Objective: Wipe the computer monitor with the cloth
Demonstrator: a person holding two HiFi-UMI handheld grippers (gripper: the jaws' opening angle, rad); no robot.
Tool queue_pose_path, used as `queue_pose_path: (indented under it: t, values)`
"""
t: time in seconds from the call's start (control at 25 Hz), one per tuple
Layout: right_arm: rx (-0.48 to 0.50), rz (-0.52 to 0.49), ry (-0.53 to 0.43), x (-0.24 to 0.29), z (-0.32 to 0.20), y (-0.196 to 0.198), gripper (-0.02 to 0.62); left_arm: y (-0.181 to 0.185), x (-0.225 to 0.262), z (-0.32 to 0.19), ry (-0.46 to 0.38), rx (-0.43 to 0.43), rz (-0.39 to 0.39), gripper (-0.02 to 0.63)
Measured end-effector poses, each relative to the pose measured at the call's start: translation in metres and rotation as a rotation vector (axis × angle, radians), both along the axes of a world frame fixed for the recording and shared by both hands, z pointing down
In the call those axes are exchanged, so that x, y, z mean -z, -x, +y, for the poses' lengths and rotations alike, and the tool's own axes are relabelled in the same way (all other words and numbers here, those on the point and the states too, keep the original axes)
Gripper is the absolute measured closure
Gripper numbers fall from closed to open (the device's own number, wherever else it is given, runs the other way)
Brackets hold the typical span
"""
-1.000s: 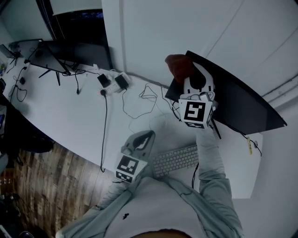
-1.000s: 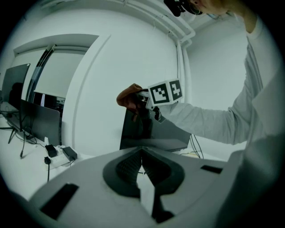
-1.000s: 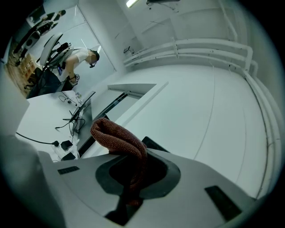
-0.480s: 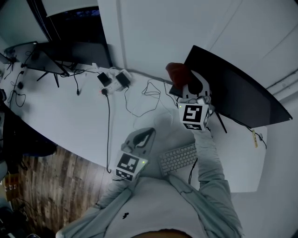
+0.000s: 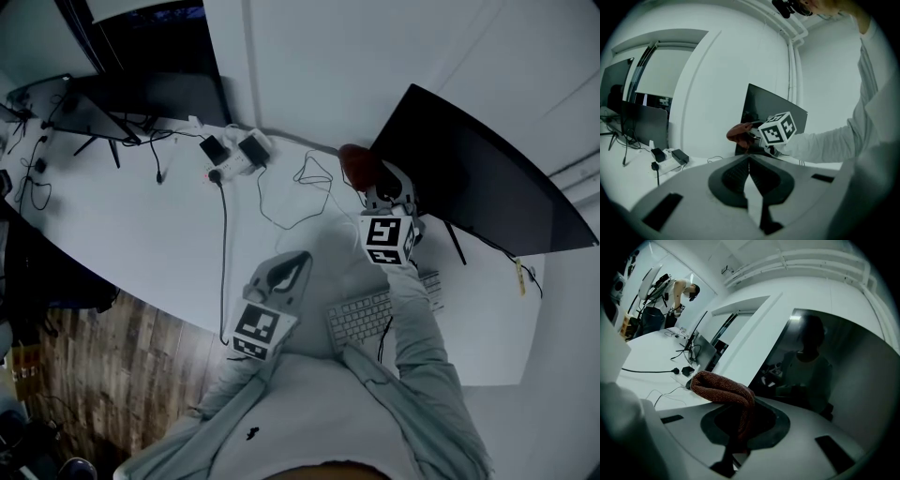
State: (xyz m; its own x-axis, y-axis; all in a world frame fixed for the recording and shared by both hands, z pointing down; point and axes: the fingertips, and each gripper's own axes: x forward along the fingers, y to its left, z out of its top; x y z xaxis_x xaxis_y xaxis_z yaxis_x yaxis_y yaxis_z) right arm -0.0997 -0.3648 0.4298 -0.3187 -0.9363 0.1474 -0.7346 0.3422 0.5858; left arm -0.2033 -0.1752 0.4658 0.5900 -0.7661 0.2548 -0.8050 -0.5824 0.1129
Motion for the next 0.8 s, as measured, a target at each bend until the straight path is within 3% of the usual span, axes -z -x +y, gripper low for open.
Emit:
queue_pose_path:
  t: [0.28, 0.8]
  values:
    - [-0.011, 0.047, 0.122, -0.059, -0.005, 0.000, 0.557, 0.008, -0.008, -0.006, 0.023, 0.009, -0.010, 0.586]
    - [-0.028, 0.054, 0.235, -0.114, -0.010, -0.002, 0.557, 0.009, -0.022, -0.013, 0.048, 0.021, -0.017, 0.586]
